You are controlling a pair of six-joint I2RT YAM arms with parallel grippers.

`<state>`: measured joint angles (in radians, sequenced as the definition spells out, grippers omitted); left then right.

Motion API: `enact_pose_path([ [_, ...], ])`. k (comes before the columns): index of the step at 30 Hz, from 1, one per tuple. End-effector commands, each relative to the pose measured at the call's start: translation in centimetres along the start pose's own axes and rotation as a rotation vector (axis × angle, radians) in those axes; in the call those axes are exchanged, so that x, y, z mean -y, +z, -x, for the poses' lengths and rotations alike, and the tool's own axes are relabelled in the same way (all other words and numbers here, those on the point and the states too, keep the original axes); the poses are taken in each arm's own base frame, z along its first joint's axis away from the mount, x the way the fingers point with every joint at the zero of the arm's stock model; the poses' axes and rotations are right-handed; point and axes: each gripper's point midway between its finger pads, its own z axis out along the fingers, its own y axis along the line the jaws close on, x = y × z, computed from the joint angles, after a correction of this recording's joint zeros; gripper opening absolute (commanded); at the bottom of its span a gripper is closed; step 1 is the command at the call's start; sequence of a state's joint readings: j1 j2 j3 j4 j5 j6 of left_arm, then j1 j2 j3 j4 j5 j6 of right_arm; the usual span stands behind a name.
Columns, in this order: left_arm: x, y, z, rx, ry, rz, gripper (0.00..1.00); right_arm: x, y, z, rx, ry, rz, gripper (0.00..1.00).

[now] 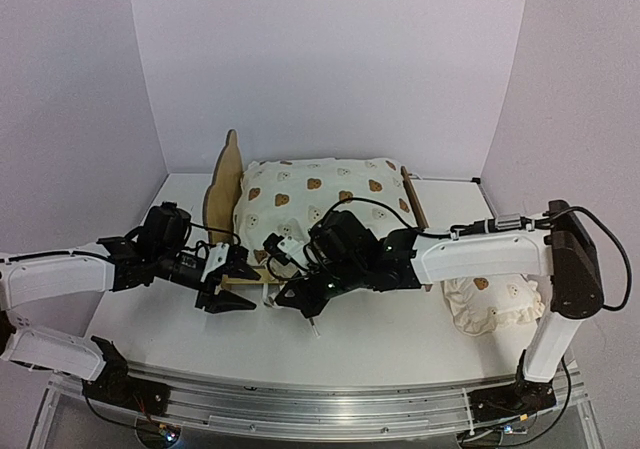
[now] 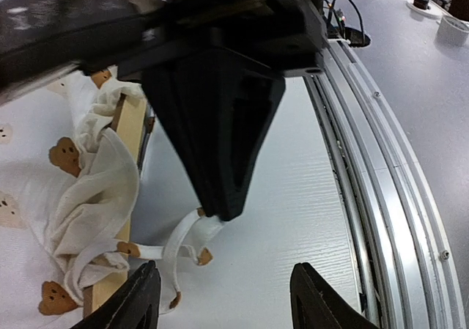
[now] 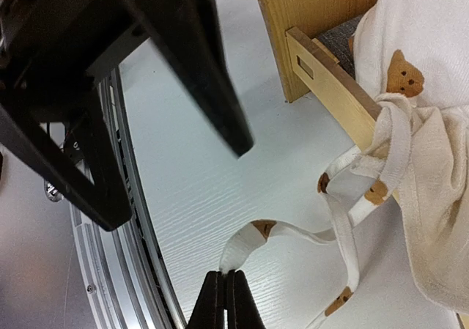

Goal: Set up the pet bed

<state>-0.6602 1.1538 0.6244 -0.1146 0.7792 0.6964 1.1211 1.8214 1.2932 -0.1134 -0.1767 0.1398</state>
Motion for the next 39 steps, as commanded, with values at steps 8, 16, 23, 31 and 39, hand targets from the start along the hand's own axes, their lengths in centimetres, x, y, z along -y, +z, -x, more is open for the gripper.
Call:
enact_pose_path([
  [8, -2.0, 2.5, -0.5, -0.086, 0.087, 0.095, 0.52, -1.7, -1.3, 3.0, 0.09, 0.0, 0.085, 0.0],
  [16, -2.5, 2.7, 0.2, -0.074, 0.076, 0.107, 0.27, -1.6, -1.2, 3.0, 0.09, 0.008, 0.095, 0.0],
  [23, -2.6, 2.2, -0.2, -0.109, -0.108, 0.133, 0.0, -0.6, -1.1, 3.3, 0.097, 0.05, 0.061, 0.0],
  [31, -5.4, 0.5, -6.8, -0.422, -0.571, 0.4, 0.0, 6.1, -0.3, 2.3, 0.186, 0.307, -0.235, 0.35],
  [39, -4.2, 1.7, -8.0, -0.424, -0.584, 0.335, 0.0, 8.0, 2.7, 1.6, 0.253, 0.452, -0.293, 0.39],
])
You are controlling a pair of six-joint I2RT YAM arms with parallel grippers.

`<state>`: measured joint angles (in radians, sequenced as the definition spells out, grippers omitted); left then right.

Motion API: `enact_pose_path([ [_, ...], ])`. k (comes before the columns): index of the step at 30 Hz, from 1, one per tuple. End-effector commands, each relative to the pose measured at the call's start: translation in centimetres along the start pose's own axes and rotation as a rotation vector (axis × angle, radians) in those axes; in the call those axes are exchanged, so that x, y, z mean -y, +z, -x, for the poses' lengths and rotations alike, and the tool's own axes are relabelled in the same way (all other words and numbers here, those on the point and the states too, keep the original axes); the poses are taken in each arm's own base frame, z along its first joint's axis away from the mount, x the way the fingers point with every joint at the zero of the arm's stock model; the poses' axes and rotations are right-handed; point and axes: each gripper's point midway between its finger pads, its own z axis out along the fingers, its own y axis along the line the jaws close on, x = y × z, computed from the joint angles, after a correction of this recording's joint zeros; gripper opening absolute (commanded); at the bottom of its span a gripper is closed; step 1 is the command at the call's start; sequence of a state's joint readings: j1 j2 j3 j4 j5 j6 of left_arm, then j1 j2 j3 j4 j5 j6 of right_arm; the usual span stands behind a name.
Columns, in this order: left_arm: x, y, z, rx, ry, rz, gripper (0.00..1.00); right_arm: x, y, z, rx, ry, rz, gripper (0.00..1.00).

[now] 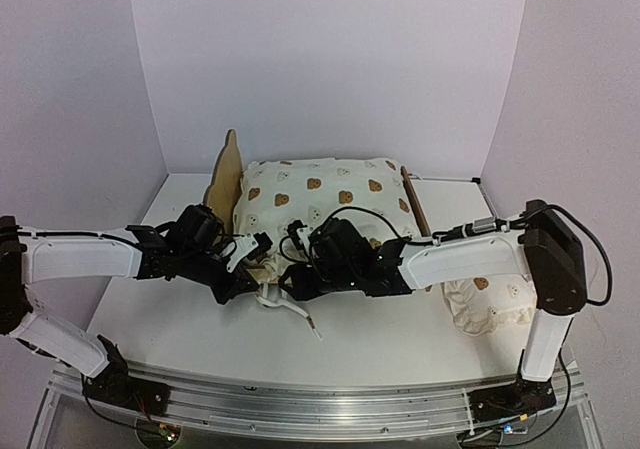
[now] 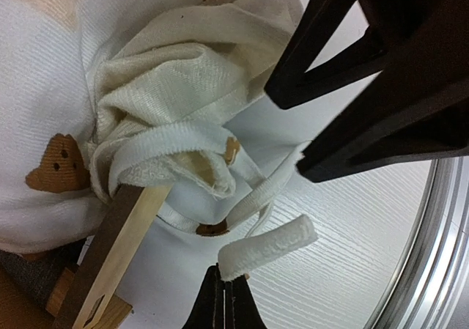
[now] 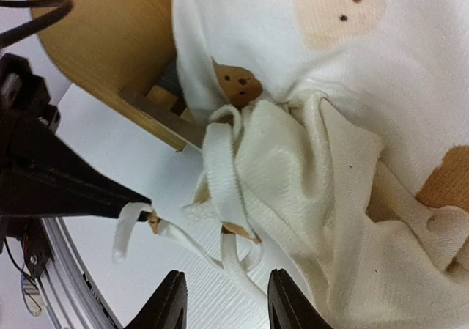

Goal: Set up the pet bed

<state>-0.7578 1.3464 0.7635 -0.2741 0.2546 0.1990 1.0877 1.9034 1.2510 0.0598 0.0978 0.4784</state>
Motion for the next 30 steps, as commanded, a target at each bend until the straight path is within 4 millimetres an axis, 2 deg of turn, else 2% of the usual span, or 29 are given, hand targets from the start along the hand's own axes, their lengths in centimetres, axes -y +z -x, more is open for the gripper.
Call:
enact_pose_path([
  [1, -0.3, 0.6, -1.4, -0.052, -0.042, 0.01, 0.0, 0.4, 1.4, 0.7, 0.082, 0.111, -0.032, 0.39],
  [5, -0.4, 1.4, -2.0, -0.072, -0.035, 0.006, 0.0, 0.7, 2.7, 0.2, 0.088, 0.096, -0.044, 0.42],
  [9, -0.4, 2.1, -2.2, -0.079, -0.029, -0.001, 0.0, 0.8, 4.4, 0.2, 0.095, 0.083, -0.057, 0.39],
  [12, -0.8, 2.4, -1.8, -0.072, -0.027, 0.011, 0.0, 1.6, 4.8, 0.0, 0.105, 0.078, -0.086, 0.25],
  [14, -0.9, 2.5, -1.6, -0.066, -0.026, 0.014, 0.0, 1.4, 4.7, 0.2, 0.111, 0.056, -0.08, 0.09],
  [16, -1.1, 2.7, -1.5, -0.068, -0.028, 0.019, 0.0, 0.5, 4.1, 0.6, 0.106, 0.019, -0.041, 0.0],
  [19, -1.4, 3.2, -1.9, -0.085, -0.036, 0.034, 0.0, -1.8, 2.5, 0.6, 0.076, -0.056, 0.068, 0.0],
  [23, -1.7, 3.8, -1.7, -0.083, -0.027, 0.036, 0.0, -4.9, 0.2, -0.2, 0.017, -0.127, 0.243, 0.0],
  [26, -1.9, 4.3, -1.1, -0.069, -0.007, 0.036, 0.0, -5.9, -0.7, -0.8, -0.013, -0.143, 0.31, 0.0],
  [30, -1.8, 4.9, 0.0, -0.051, 0.028, 0.014, 0.0, -7.0, -0.8, -1.1, -0.041, -0.149, 0.368, 0.02],
])
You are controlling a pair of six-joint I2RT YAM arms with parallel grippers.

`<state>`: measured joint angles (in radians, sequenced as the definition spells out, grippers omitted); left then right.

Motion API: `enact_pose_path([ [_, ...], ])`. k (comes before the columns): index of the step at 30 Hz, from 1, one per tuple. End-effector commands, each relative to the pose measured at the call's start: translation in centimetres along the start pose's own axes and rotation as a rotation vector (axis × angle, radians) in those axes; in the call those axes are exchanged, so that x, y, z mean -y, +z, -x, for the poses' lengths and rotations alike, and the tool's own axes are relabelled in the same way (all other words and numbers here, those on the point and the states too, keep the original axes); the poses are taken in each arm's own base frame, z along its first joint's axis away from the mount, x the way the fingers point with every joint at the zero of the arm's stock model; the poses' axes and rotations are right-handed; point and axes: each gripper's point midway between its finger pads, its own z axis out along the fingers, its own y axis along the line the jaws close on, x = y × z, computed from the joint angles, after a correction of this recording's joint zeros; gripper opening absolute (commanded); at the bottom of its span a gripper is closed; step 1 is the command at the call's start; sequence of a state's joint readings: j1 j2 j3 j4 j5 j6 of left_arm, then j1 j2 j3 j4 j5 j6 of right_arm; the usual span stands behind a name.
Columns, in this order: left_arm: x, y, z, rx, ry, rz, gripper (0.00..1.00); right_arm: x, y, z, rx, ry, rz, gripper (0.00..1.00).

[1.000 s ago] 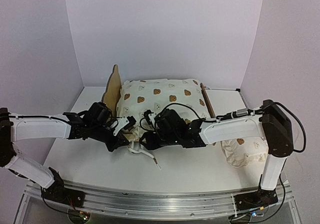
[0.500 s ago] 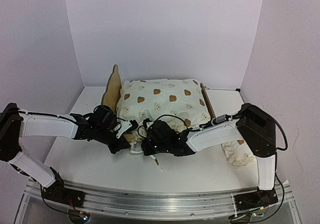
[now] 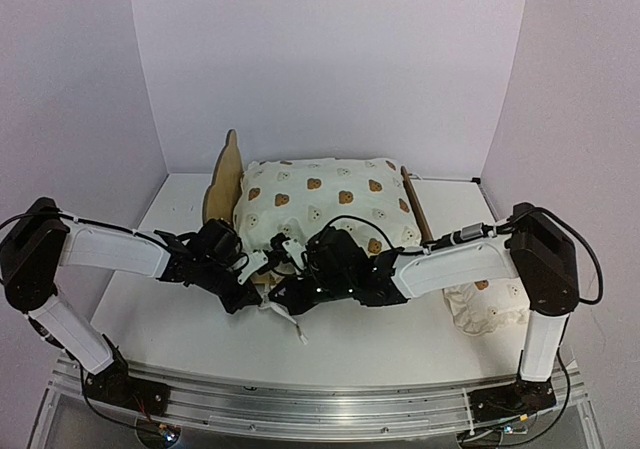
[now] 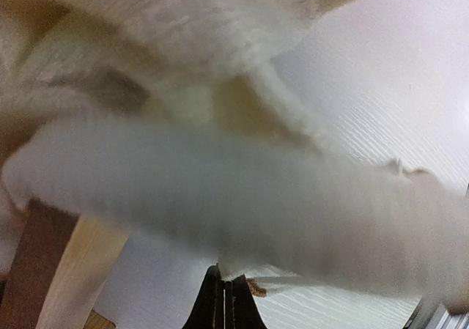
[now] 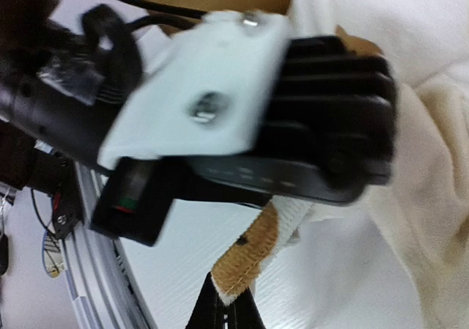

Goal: Set up the pet bed

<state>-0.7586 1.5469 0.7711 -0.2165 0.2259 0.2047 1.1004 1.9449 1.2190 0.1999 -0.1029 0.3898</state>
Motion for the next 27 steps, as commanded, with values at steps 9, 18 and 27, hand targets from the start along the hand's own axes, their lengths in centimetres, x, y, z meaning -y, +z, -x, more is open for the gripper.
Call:
enact_pose_path([
  [9, 0.5, 1.0, 3.7, 0.111, 0.26, -0.044, 0.0, -1.7, -2.8, 0.3, -0.04, -0.061, 0.025, 0.43],
  [18, -0.3, 2.0, 4.3, 0.126, 0.396, 0.003, 0.0, 2.6, -7.0, -0.9, -0.008, 0.088, -0.122, 0.31],
  [27, 0.6, 1.9, 4.9, 0.157, 0.401, -0.042, 0.0, 4.3, -2.2, 1.1, 0.124, 0.2, -0.116, 0.29],
])
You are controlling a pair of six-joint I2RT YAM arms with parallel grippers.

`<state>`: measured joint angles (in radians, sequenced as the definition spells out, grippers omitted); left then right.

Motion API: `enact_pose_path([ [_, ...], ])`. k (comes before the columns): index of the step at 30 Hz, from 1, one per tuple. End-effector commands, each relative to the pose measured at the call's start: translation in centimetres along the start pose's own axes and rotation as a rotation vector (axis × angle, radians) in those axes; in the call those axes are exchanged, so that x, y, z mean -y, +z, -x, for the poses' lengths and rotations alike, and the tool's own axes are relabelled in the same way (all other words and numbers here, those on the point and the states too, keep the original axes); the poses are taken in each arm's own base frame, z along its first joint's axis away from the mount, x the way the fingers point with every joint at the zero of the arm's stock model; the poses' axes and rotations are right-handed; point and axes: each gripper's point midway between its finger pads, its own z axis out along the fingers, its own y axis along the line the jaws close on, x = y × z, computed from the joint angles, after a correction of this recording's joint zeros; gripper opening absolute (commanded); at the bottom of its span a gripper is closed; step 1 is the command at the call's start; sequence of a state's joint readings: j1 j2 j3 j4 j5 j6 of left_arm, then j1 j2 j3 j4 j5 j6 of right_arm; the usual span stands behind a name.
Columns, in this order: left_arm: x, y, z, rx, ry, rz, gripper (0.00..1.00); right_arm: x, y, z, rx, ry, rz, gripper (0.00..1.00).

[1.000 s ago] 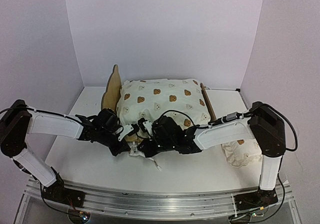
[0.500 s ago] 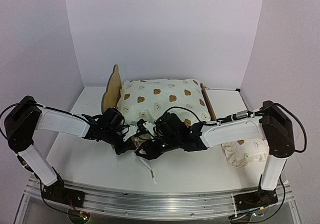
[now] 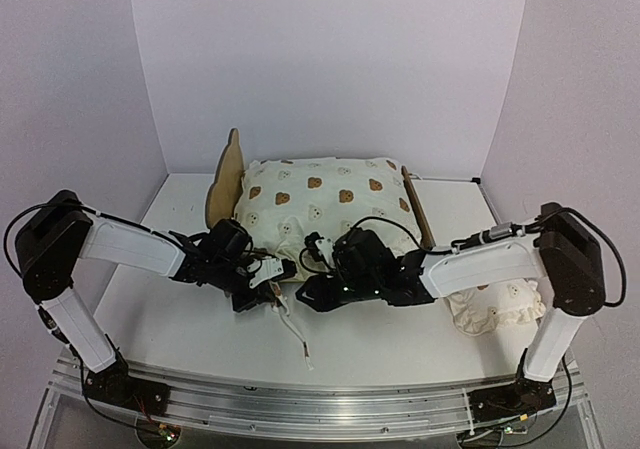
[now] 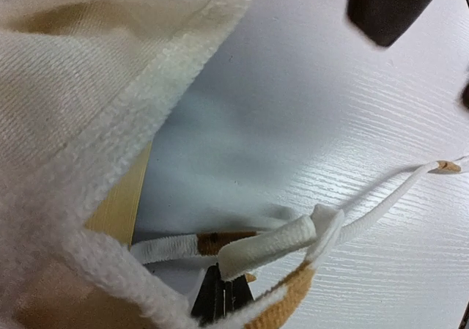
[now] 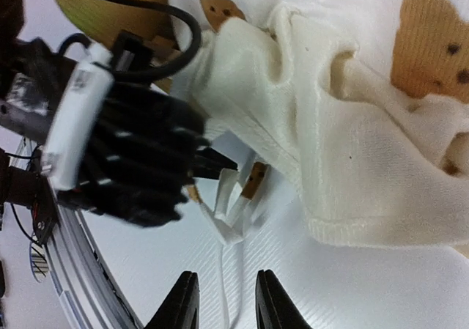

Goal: Set up the pet bed

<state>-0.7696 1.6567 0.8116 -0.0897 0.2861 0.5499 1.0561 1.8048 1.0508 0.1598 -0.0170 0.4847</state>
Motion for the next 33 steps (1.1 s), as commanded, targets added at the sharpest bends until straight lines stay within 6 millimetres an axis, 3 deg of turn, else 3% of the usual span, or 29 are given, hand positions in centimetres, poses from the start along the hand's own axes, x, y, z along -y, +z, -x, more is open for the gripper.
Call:
enact_pose_path([
  [1, -0.9, -0.3, 2.8, 0.096, 0.037, 0.011, 0.0, -0.5, 2.0, 3.1, 0.123, 0.104, 0.041, 0.29],
  [8, -0.5, -0.6, 4.5, 0.167, 0.039, -0.017, 0.0, 0.3, 3.0, 3.7, 0.152, 0.158, 0.059, 0.3],
  [13, -0.5, -0.5, 4.8, 0.181, 0.057, -0.024, 0.0, -0.8, 3.4, 3.7, 0.128, 0.145, 0.123, 0.33],
  [21, -0.7, -0.3, 4.3, 0.161, 0.06, -0.009, 0.0, -0.9, 1.6, 3.5, 0.111, 0.143, 0.169, 0.4],
  [26, -0.8, -0.3, 4.5, 0.163, 0.064, -0.006, 0.0, -2.0, 1.9, 3.6, 0.084, 0.139, 0.222, 0.42],
  [33, -0.9, -0.3, 4.3, 0.153, 0.069, 0.001, 0.0, -1.8, 1.3, 2.9, 0.08, 0.132, 0.225, 0.47],
])
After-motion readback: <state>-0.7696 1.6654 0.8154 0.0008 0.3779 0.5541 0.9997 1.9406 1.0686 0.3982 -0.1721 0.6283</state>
